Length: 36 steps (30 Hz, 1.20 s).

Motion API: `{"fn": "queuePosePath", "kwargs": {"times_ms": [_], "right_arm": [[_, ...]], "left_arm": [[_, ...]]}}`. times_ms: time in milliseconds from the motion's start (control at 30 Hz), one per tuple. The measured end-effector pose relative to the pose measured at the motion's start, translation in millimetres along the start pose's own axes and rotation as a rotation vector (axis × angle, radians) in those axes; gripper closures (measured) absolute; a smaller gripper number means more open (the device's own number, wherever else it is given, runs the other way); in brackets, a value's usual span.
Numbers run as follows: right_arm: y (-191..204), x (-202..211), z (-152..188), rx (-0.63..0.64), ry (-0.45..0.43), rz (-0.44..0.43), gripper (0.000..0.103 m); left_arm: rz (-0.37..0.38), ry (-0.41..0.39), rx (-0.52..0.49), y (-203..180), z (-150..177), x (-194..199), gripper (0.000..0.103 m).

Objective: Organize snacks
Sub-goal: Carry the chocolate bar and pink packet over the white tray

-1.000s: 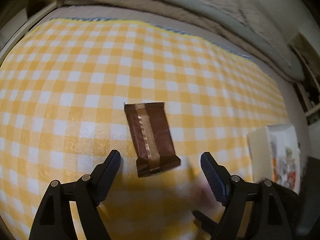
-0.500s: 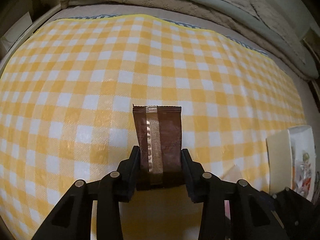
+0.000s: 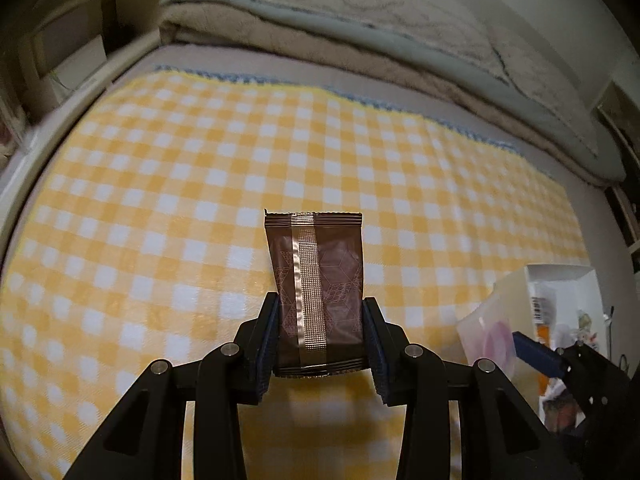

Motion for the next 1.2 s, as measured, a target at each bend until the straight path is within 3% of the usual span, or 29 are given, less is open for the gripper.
{"fn": "queuePosePath", "kwargs": {"times_ms": [367,800,1200], "right_arm": [[-4.3,61.6,-22.4,-0.031,-0.142,0.015,0.052],[-42.9,134.6,-36.2,-0.095,-0.315,0.039,0.052],[-131.6,175.5,-11.2,-0.194,-0.361,0.151,0.052]], "left_arm": [[0.014,-0.115,-0.017,-7.8,19.7,92.9,0.064],[0.099,-0.234,-0.042,-48.2,36.2,165.1,0.064],[0.217,-0.226,-0.119,-138.9,48.8,167.0,0.064]]}}
Point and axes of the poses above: each gripper's, at about its wrist camera, not at the fingertips, and x roughly against the way its jaws point, y to its left, z to its underside, the point moved 10 cm from there along -x, roughly the way its jaws point, and after that the axes turned 3 degrees about -y, right-handed, at the moved point
